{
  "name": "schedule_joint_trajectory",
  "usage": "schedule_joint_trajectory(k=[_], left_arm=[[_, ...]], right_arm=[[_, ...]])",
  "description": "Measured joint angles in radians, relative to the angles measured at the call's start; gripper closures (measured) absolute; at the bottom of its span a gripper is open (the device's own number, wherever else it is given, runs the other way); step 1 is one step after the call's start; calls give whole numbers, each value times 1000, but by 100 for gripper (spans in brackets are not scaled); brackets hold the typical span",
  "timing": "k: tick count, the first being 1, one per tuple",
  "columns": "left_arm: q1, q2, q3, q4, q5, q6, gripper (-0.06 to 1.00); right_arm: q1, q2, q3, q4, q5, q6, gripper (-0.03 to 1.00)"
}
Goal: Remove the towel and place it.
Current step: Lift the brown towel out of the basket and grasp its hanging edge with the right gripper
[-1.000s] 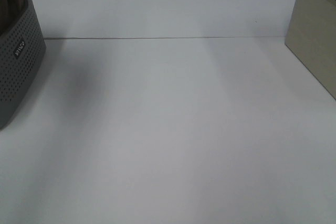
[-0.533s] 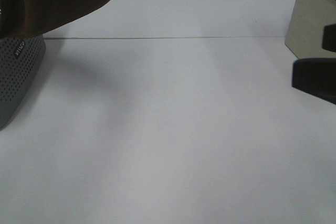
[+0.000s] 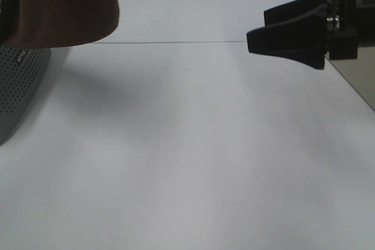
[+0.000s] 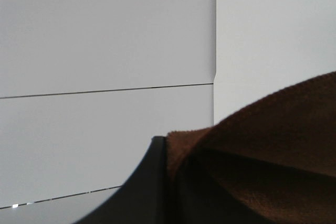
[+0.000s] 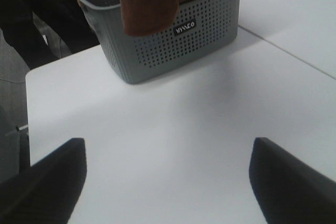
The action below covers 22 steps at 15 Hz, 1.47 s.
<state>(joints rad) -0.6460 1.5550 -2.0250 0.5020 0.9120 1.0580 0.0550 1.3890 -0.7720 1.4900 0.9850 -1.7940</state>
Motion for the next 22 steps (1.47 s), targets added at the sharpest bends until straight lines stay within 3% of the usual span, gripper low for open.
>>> schedule_joint_trajectory(k=[4,5,8,13,18,20,22], left_arm=[[-56,0,0,-3,0,0,94],[-61,0,0,-29,0,1,94],[-61,0,0,-84,0,1,94],[-61,0,0,-113,0,1,94],[-61,0,0,-115,0,1,94],[-61,0,0,-115,0,0,94],[-61,0,0,-115,0,-9,94]], right_arm=[[1,192,-174,86,104,-50,15],[47,290,-274,93,146,-52,15],[170,420,-430,85,142,-12,15],[318,505,-636,-56,128,109,15],[400,510,-651,-125,143,144,15],[400,510,-651,-165,131,169,23],[400,510,-651,-202,101,206,38]])
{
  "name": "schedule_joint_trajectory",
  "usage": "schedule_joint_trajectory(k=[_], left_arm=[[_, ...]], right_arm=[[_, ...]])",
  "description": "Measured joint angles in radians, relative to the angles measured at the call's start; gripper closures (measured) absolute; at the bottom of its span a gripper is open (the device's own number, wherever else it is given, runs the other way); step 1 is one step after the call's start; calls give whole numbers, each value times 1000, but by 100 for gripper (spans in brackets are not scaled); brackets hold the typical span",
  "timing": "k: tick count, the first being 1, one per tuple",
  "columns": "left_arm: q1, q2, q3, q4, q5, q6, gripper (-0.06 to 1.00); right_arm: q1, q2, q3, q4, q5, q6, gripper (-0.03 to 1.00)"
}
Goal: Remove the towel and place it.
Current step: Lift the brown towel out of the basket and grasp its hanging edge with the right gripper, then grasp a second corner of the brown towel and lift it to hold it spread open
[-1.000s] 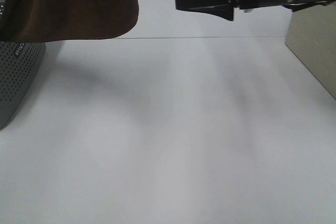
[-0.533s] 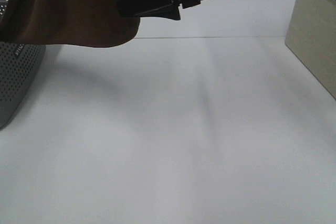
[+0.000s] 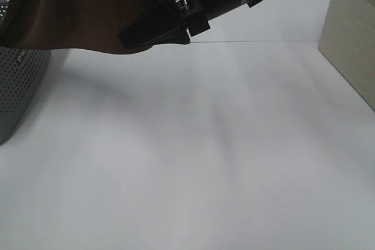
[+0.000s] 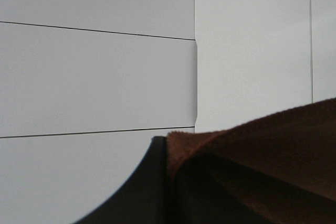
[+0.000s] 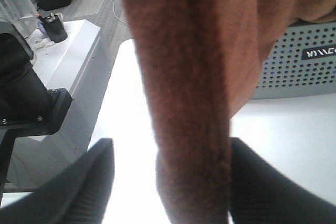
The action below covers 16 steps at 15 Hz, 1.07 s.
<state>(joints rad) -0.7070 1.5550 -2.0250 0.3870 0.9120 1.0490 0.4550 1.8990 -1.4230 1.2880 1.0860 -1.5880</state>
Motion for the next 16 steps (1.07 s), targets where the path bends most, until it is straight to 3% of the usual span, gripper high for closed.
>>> schedule_joint_trajectory(k=[5,6,8,12,14,16], left_arm=[[0,0,0,0,0,-30,94],[0,0,0,0,0,-50,94],[0,0,0,0,0,-104,94],[0,0,0,-28,1,-204,94],[0,0,0,-31,1,-251,94],[0,0,0,-35,1,-374,94]], right_arm=[[-3,0,0,0,0,61,92],[-3,0,0,0,14,72,96],[-3,0,0,0,35,122,96],[-3,-7,-28,-57,9,391,96],[-3,-38,-74,-148,8,526,96],[-3,-97,-229,-423,11,838,96]])
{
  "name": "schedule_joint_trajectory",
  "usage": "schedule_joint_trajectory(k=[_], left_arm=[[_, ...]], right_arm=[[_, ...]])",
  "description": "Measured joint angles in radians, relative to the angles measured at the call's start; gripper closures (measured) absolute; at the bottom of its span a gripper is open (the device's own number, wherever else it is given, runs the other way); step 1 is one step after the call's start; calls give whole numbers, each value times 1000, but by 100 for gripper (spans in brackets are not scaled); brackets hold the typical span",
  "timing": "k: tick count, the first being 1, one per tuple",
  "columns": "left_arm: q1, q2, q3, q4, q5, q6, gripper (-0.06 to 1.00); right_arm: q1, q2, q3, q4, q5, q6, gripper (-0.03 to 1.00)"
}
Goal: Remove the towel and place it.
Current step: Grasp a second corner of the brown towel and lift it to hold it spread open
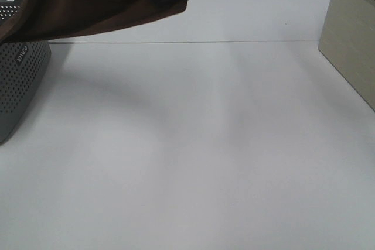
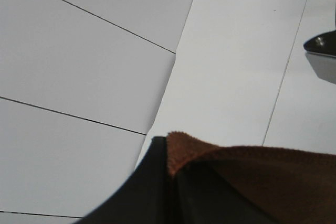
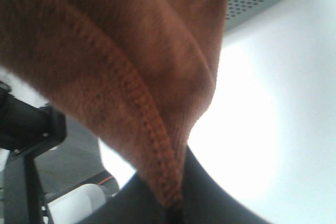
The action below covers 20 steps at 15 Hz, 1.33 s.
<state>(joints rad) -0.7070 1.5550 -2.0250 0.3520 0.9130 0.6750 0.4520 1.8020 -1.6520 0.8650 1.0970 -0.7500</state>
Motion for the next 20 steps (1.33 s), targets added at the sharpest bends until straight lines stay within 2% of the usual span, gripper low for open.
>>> schedule_joint_trajectory(k=[1,2,4,6,7,9,11,13,15,17,20], left_arm=[[0,0,0,-1,0,-26,94],[0,0,0,-1,0,-32,94],[1,0,0,-1,-8,-43,94],[23,0,0,8,-66,-51,94],[49,0,0,9,-93,-52,94],[95,3,0,1,-134,-52,94],[150,23,0,-29,-168,-46,94],[184,61,0,-49,-217,-40,94],[208,105,0,-52,-312,-40,94],[228,140,0,-52,-436,-40,94],[252,176,0,-52,-652,-40,94]], right_arm=[[0,-11,-79,-134,12,141,96],[0,-12,-126,-211,25,203,96],[0,-12,-309,-477,81,355,96],[0,-12,-527,-717,110,425,96],[0,-12,-576,-780,111,428,96],[0,-12,-618,-851,111,440,96],[0,-12,-632,-916,69,444,96],[0,-11,-632,-969,-50,468,96],[0,-11,-632,-1028,-219,511,96],[0,-11,-632,-1061,-343,532,96],[0,12,-639,-1065,-455,544,96]])
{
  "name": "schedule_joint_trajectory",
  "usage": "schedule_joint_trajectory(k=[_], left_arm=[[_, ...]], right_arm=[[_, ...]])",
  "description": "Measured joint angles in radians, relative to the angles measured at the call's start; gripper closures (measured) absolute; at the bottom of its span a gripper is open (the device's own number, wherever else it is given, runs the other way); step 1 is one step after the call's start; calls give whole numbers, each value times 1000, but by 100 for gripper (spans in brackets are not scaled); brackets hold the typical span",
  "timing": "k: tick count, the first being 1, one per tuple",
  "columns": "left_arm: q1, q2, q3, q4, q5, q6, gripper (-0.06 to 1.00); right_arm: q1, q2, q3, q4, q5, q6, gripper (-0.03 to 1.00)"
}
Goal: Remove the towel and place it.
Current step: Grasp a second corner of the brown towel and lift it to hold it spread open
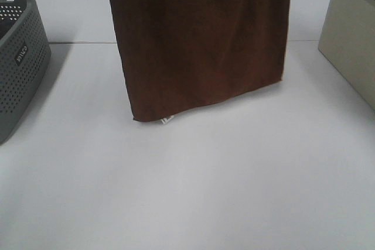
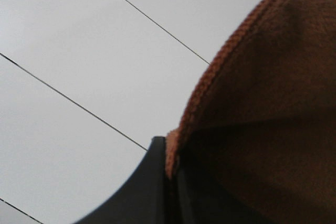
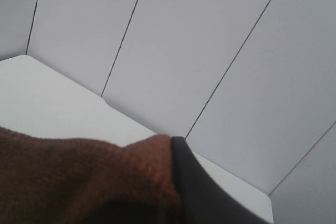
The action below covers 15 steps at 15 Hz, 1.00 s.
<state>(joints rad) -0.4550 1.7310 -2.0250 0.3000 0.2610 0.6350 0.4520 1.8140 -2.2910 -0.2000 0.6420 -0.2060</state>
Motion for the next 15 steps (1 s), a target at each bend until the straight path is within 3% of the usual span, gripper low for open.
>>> schedule_joint_trajectory(k=[4,8,11,13,15], left_arm=[[71,65,0,-1,-200,0,94],[149,160,0,-5,-393,-13,94],[168,231,-21,-8,-510,-25,94],[168,320,-133,-8,-547,-28,94],[168,490,-398,-10,-547,-49,94]], right_arm=[[0,87,0,-9,-150,34,96],[0,159,0,-15,-360,71,96],[-16,194,-3,-13,-473,79,96],[-47,230,-48,17,-500,80,96],[-78,260,-76,49,-503,79,96]])
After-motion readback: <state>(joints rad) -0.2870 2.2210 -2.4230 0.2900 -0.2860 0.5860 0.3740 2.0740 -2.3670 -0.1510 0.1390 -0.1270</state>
